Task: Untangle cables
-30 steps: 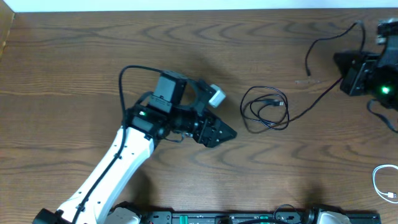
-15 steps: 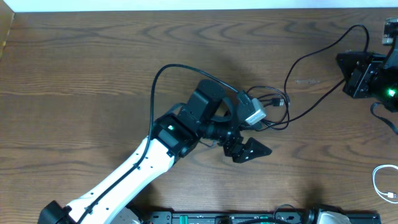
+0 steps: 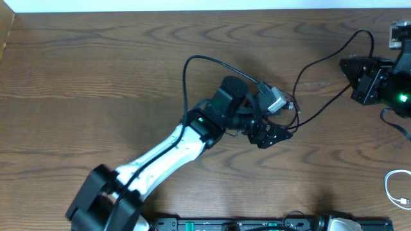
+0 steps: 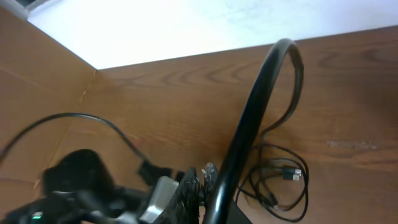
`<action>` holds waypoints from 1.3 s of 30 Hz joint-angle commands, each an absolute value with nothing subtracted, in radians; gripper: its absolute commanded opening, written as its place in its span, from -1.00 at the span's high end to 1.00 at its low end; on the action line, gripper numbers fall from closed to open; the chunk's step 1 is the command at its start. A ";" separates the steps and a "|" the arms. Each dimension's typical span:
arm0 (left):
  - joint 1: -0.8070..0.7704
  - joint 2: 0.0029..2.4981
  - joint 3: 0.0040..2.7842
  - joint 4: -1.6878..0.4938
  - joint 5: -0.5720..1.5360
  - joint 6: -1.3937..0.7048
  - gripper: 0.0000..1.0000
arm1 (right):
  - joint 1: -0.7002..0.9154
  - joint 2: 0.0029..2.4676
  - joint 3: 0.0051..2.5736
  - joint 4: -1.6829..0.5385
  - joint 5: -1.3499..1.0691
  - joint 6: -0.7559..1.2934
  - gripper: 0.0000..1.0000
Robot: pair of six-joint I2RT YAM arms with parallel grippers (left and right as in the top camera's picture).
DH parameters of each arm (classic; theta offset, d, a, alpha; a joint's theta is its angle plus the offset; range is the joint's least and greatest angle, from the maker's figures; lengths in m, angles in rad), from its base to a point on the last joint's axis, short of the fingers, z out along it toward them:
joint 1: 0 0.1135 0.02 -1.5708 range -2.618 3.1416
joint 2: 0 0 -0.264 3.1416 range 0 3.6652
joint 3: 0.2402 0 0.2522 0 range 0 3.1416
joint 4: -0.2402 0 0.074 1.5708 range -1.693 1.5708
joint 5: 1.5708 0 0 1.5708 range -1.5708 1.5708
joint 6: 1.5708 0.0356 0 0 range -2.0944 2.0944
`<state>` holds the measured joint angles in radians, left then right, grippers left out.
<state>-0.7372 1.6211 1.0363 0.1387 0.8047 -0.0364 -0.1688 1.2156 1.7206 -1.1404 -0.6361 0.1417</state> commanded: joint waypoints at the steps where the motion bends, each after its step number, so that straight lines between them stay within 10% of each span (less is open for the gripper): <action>1: -0.752 1.667 1.031 0.159 0.804 -0.089 -0.61 | -0.165 1.214 1.736 -1.136 -0.651 0.148 0.98; 6: -0.765 1.679 1.031 0.155 0.805 -0.088 0.85 | -0.165 1.214 1.736 -1.139 -0.582 0.148 0.98; 22: -0.754 1.503 1.031 0.053 0.825 -0.088 0.85 | -0.165 1.239 1.731 -1.249 0.010 0.158 0.97; 24: -0.736 1.445 1.031 0.041 0.822 -0.088 0.85 | -0.165 1.259 1.729 -1.259 0.024 0.170 0.54; 27: -0.686 1.352 1.031 -0.020 0.817 -0.088 0.85 | -0.165 1.294 1.729 -1.287 -0.010 0.183 -0.99; 39: -0.439 1.089 1.031 -0.176 0.819 -0.088 0.85 | -0.162 1.386 1.729 -1.317 -0.411 0.014 -0.98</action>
